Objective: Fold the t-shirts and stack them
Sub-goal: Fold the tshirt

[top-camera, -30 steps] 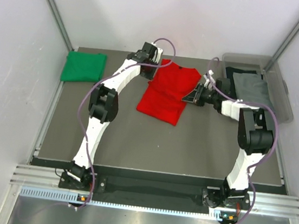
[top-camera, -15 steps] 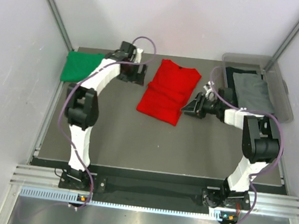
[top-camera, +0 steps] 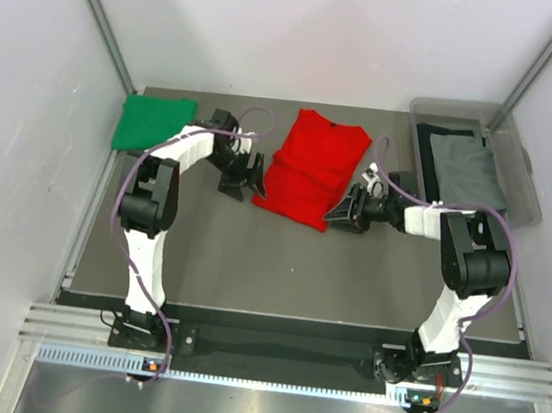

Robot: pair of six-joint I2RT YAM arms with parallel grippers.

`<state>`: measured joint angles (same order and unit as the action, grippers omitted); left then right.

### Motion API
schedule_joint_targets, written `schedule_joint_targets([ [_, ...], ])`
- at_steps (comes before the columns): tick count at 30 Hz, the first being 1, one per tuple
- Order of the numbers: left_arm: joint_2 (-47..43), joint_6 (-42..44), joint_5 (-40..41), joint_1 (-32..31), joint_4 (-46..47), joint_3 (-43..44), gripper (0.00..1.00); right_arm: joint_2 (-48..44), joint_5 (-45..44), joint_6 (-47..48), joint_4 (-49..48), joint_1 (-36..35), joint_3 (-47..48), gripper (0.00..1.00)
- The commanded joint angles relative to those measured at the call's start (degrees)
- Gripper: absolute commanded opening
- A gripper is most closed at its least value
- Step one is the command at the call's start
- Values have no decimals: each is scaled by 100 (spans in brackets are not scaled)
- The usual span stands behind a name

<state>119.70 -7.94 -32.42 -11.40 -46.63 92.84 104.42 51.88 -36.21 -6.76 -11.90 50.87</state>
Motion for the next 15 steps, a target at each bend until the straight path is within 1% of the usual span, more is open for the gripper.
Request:
schedule_joint_targets([
  [1,176,-102,-413,33,-39,-29,84,131,-98,43,-115,-66,2,50],
  [8,527,-137,-422,-29,-48,129,80,429,-169,96,-9,-190,107,51],
  [14,739,-102,-317,-152,-92,261,72,676,-222,105,9,-278,151,51],
  [15,748,-93,-326,-161,-100,279,69,685,-239,114,9,-295,151,51],
])
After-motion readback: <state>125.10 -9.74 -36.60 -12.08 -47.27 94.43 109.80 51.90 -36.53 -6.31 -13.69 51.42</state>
